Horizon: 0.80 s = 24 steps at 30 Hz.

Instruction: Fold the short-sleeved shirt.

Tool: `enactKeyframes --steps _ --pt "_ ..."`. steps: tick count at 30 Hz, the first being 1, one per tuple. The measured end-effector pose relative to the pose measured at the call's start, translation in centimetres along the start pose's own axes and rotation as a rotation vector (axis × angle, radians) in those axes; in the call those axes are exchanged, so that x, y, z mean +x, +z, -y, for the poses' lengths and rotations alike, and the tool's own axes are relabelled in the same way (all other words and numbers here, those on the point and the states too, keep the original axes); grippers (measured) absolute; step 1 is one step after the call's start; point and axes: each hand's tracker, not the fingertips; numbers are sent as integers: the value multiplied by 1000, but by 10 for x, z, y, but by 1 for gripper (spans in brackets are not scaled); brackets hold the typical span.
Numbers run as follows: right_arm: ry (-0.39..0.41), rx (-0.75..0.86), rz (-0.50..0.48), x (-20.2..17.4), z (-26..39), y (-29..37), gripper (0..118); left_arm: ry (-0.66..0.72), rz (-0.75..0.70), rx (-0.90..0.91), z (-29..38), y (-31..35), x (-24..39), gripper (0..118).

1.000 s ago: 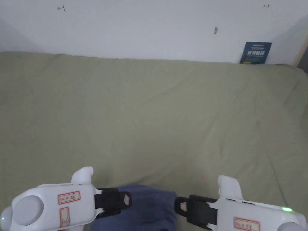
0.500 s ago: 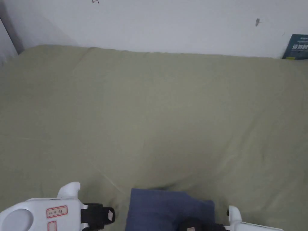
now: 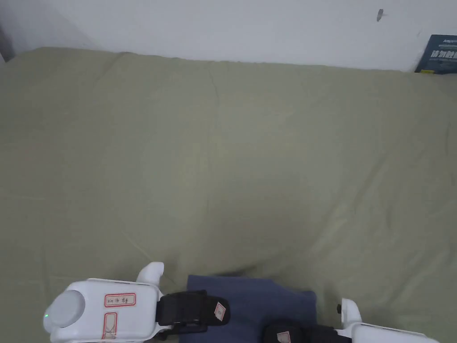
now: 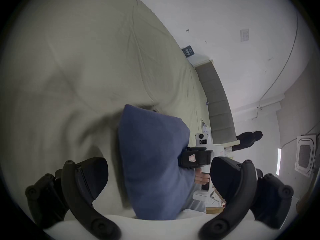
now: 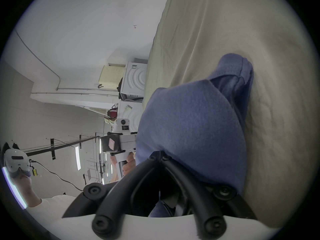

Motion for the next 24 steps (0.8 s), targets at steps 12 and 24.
enactKeyframes --steps 12,24 --pt "2 3 41 -7 0 0 0 -37 -42 13 -1 2 8 29" --pt "109 51 121 -55 10 19 0 -19 -181 101 -30 147 -11 29"
